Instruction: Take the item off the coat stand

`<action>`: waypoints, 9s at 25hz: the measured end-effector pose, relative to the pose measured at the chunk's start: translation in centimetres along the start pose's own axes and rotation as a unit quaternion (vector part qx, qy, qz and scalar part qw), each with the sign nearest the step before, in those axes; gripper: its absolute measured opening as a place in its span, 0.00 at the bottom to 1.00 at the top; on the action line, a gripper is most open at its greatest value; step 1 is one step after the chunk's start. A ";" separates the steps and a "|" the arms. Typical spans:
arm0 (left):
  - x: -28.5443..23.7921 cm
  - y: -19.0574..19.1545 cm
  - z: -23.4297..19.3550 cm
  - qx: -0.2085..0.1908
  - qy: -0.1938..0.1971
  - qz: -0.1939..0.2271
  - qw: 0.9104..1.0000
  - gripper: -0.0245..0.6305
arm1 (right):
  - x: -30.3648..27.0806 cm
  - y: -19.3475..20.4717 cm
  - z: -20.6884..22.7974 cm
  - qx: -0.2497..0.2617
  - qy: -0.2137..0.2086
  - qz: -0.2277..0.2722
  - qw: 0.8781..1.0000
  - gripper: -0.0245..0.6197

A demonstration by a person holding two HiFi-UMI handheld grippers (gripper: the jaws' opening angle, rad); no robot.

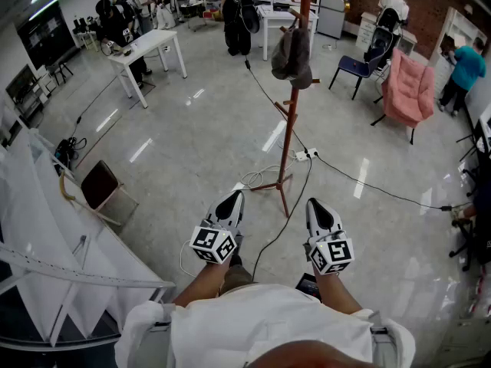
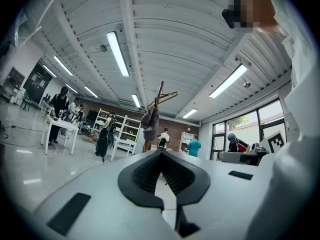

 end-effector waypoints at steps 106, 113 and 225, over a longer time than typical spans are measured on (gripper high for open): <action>-35.9 -12.7 -9.6 -0.026 0.265 0.015 0.964 0.22 | -32.7 -15.4 16.4 0.121 -0.126 0.060 0.983 0.26; -38.6 -15.8 -9.0 -0.077 0.242 0.017 0.967 0.27 | -35.0 -18.5 17.6 0.117 -0.143 0.062 0.981 0.28; -24.1 8.3 -1.5 -0.053 0.165 -0.076 0.982 0.09 | -18.3 7.5 14.7 -0.003 -0.139 -0.060 0.989 0.12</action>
Point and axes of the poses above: the fingertips, and each gripper's own axes: x backward along the fingers, z to its right, y out of its underside, the point moved 4 cm from there along x, backward along the fingers, and after that the axes turned 6 degrees about z, right-handed, at the moved point
